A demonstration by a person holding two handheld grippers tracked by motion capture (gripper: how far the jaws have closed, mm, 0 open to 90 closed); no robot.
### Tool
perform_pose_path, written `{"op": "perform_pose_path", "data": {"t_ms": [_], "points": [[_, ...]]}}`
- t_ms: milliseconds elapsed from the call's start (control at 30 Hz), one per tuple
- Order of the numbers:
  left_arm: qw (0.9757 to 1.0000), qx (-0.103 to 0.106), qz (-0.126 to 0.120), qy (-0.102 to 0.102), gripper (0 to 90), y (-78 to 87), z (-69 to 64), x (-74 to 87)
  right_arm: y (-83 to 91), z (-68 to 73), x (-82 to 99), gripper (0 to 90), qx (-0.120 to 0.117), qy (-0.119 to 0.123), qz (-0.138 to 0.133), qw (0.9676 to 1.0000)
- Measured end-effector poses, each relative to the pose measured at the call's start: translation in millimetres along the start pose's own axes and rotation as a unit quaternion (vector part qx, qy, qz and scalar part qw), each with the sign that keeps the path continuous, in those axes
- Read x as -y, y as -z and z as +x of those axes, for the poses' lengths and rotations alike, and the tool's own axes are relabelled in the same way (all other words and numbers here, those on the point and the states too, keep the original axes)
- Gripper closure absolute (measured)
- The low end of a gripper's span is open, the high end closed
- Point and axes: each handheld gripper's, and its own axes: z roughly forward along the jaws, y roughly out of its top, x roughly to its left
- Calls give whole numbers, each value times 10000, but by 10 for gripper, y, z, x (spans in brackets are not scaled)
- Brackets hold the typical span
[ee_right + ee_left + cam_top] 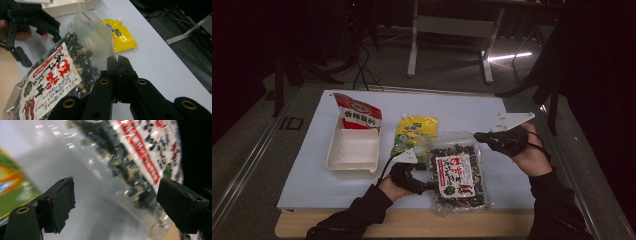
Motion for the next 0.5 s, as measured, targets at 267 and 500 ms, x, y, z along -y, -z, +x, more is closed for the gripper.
{"op": "perform_pose_path", "data": {"t_ms": [267, 500], "points": [[9981, 612, -118, -12, 460, -6, -58, -55, 73, 58, -87, 897, 9, 83, -100, 9999], [9971, 713, -157, -213, 665, 56, -246, -153, 182, 81, -132, 897, 82, 101, -151, 9998]]}}
